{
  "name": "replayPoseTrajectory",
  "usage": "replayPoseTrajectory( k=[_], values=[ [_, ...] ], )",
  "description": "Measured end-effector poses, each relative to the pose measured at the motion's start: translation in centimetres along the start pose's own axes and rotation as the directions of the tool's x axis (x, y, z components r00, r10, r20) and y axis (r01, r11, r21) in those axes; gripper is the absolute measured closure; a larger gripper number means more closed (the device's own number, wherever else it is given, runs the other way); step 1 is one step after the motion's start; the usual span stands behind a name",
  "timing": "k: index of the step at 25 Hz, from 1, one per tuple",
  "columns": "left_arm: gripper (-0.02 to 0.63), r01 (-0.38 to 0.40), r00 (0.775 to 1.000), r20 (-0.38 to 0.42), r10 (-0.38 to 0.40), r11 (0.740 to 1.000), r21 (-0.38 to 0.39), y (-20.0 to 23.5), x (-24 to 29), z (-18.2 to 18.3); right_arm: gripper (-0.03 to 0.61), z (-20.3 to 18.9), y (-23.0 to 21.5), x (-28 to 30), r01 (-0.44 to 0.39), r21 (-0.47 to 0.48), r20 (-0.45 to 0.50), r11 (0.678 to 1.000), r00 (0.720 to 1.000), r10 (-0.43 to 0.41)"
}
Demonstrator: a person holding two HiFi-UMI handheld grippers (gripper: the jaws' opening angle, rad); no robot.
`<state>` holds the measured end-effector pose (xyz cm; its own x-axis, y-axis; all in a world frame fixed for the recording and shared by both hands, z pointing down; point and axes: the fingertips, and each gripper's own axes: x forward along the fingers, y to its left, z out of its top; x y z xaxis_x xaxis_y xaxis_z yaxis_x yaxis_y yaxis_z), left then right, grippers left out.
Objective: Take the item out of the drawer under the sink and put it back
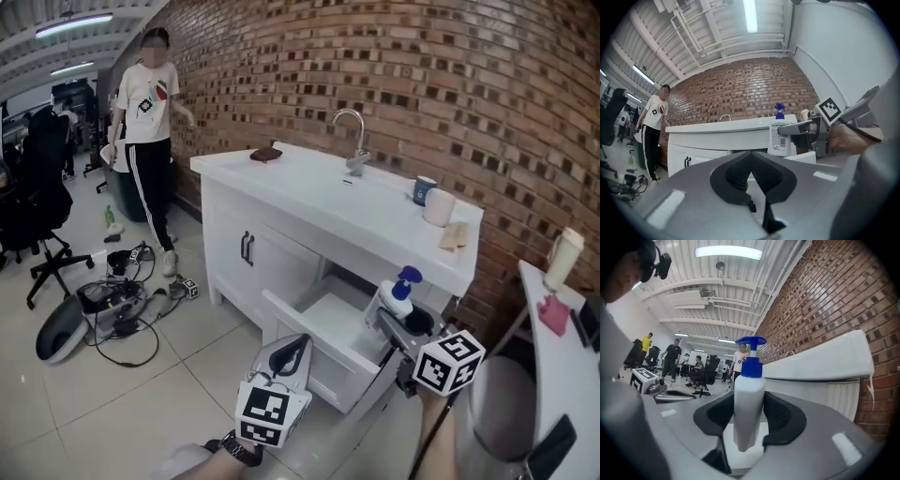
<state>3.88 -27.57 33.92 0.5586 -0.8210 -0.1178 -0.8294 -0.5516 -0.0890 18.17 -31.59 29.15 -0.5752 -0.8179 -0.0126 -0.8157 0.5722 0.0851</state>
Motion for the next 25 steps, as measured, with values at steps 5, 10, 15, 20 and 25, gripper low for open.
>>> replayPoseTrajectory(
  k=[5, 10, 15, 20, 25],
  values=[
    [0.604, -0.030, 0.999, 0.042, 0.032, 0.998, -0.048, 0.5, -0.3, 0.7, 0.382, -0.4, 0.5, 0.4, -0.009, -0.007, -0.014, 1.000, 1.000, 0.009],
    [0.594, -0.015, 0.998, 0.052, 0.018, 0.998, -0.057, 0.4, -0.5, 0.9, 0.382, -0.5, 0.7, 0.7, -0.012, -0.005, -0.017, 1.000, 1.000, 0.012],
    [0.594, -0.022, 0.999, 0.042, 0.025, 0.997, -0.074, 1.0, -0.6, 0.6, 0.382, -0.6, 0.9, 0.9, -0.016, -0.004, -0.021, 1.000, 1.000, 0.015],
    [0.594, -0.012, 1.000, 0.021, 0.013, 0.998, -0.063, 0.9, -0.4, 0.1, 0.382, -3.4, -0.6, 2.7, 0.024, -0.026, -0.157, 0.999, 0.987, -0.028],
    [0.594, -0.016, 1.000, -0.004, 0.015, 0.997, -0.078, 0.7, 0.1, -0.3, 0.380, -9.4, -2.8, 5.6, 0.005, 0.007, -0.415, 1.000, 0.910, -0.002]
  ],
)
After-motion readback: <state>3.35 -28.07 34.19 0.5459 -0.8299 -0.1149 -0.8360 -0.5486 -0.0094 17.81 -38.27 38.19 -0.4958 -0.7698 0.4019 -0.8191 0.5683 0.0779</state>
